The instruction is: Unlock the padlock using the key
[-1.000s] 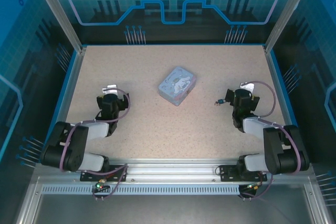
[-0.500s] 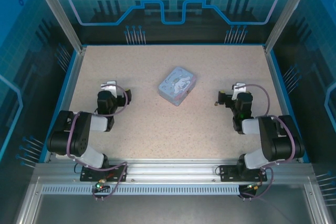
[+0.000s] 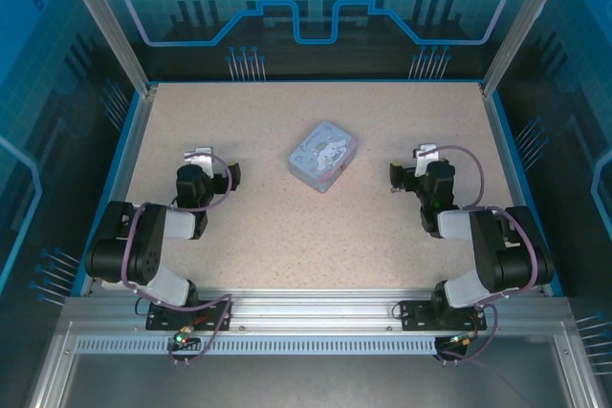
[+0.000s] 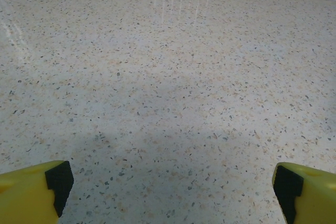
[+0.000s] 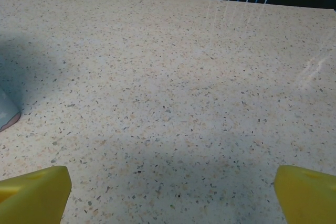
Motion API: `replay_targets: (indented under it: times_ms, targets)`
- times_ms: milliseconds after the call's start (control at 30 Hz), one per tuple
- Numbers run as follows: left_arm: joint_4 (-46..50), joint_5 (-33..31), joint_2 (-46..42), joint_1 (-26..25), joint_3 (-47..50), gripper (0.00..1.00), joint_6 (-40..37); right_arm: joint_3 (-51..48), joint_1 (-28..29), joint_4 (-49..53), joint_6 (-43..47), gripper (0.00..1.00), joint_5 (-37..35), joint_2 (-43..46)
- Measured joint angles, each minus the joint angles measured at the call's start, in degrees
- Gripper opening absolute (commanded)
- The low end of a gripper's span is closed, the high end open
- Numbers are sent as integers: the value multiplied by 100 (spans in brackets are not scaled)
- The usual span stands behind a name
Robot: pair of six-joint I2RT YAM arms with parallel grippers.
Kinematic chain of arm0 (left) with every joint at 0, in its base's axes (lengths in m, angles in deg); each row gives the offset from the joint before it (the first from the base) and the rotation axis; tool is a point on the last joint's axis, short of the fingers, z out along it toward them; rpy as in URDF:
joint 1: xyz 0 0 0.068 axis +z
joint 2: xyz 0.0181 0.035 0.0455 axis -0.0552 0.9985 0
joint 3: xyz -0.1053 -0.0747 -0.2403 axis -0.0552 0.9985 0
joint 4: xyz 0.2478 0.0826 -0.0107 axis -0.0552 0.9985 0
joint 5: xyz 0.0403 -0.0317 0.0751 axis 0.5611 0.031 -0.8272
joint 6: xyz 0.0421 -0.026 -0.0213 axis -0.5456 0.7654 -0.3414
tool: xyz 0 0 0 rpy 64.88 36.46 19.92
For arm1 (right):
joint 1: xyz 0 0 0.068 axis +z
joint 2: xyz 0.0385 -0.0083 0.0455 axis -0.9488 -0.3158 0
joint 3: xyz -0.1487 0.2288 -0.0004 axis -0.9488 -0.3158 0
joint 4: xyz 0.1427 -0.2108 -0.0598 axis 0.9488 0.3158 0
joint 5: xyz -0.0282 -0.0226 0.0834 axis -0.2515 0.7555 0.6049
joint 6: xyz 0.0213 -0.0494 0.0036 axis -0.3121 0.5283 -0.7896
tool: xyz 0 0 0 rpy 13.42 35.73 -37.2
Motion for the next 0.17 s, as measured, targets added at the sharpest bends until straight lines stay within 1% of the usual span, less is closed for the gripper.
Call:
replay_targets:
  times_ms: [167]
  targets:
    - [0, 2, 0, 4, 0, 99, 0, 7, -52, 61, 4, 100, 136, 0]
